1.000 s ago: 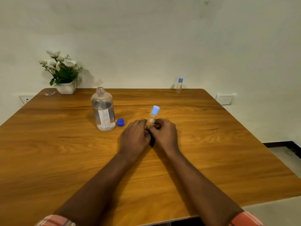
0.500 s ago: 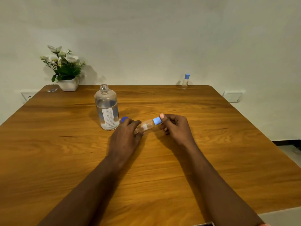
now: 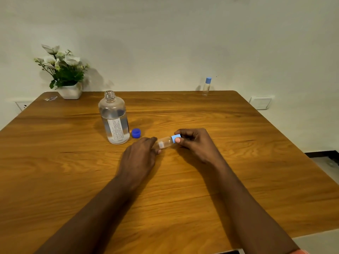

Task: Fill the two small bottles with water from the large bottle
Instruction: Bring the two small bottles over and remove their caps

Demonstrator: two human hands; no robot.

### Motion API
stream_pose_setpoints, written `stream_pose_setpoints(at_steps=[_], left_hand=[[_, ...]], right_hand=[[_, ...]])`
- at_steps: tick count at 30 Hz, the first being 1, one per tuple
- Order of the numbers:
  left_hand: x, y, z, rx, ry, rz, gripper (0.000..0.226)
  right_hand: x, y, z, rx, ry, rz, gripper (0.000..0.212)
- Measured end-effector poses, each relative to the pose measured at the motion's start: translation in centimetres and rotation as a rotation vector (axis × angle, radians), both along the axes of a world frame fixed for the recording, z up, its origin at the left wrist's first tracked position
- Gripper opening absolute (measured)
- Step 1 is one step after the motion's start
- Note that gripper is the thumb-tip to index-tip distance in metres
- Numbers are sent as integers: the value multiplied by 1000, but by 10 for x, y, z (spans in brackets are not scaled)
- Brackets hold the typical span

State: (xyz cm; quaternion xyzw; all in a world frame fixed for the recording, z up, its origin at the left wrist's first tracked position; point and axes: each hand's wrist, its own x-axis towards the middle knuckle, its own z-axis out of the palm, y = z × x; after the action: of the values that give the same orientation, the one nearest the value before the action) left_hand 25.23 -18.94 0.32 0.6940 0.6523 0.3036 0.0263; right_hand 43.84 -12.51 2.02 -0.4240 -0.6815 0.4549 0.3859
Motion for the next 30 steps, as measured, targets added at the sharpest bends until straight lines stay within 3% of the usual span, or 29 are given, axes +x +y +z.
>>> stream_pose_setpoints(at_steps=[5, 9, 14, 19, 21, 24, 28, 30], left_hand=[[-1, 3, 0, -3, -36, 18, 45], [-1, 0, 0, -6, -29, 19, 46], [-1, 0, 2, -6, -23, 21, 45], [-1, -1, 2, 1, -22, 22, 45], [-1, 0, 1, 0, -19, 13, 45], [-1, -1, 2, -6, -19, 17, 45], [-1, -1, 3, -3, -16, 19, 45], [-1, -1, 2, -3, -15, 20, 45]], right_hand=[[-3, 4, 2, -49, 47, -46, 48], [-5, 2, 2, -42, 68, -139, 30], [0, 4, 4, -51, 43, -76, 11], [-2, 5, 7, -71, 118, -50, 19], [-3, 4, 7, -61, 90, -97, 14], [-3, 5, 4, -52, 32, -112, 27], [2, 5, 7, -40, 3, -68, 11], [4, 5, 8, -69, 24, -26, 23]])
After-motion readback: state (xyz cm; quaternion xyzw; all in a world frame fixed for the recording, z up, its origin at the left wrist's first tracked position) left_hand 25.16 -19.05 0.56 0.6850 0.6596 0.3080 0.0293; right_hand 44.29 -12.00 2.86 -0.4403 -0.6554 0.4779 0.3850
